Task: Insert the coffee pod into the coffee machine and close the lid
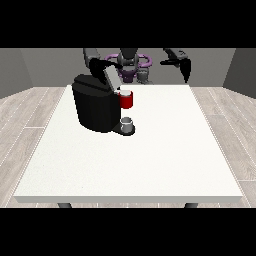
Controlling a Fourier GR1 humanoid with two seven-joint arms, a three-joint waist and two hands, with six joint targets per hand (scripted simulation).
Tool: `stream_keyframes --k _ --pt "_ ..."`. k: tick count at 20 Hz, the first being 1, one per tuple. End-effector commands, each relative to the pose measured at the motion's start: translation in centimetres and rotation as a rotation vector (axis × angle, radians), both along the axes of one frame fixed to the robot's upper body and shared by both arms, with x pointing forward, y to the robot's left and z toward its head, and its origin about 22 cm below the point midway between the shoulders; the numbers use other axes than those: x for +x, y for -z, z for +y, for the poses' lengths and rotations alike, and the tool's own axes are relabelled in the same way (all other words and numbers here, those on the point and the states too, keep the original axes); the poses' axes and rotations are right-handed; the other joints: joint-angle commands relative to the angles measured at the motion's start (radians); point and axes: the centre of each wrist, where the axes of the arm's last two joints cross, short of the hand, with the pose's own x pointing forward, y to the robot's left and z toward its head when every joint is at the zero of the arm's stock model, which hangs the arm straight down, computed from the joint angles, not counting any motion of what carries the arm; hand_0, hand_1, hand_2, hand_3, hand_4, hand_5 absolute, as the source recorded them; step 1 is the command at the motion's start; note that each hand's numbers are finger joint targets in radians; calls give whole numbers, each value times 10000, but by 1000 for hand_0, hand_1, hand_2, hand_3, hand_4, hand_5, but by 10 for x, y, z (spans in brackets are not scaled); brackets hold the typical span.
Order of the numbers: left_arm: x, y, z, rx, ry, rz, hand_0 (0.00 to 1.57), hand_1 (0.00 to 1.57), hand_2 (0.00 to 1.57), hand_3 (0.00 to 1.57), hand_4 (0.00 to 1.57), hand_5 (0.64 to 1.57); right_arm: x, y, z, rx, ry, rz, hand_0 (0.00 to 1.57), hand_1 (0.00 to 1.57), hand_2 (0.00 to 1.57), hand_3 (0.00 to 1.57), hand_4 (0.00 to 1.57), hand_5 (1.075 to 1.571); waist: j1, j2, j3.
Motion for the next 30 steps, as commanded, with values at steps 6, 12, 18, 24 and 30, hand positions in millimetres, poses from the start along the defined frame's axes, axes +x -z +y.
stream_keyframes --k 6,12,18,24,30 --pt "-13 16 15 -28 25 143 0 0 0 0 131 1571 11 -6 13 -292 187 330 0 0 0 0 77 1571 305 27 21" --pt "1 12 18 71 -409 559 0 0 0 0 156 1571 14 -34 55 -995 -779 3 0 0 0 0 0 1571 -9 -174 19" --pt "-4 8 2 -97 13 86 0 0 0 0 0 1571 23 -37 39 -1470 -708 -353 0 0 0 0 124 1571 382 -96 22" --pt "-12 13 -23 73 402 -433 0 0 0 0 202 1571 24 -33 47 -1059 -671 -612 0 0 0 0 125 1571 487 -106 23" --pt "-16 28 -19 -441 154 -353 0 0 0 0 192 1571 -5 0 82 -259 -2276 -714 0 0 0 0 259 1571 -176 -784 22"
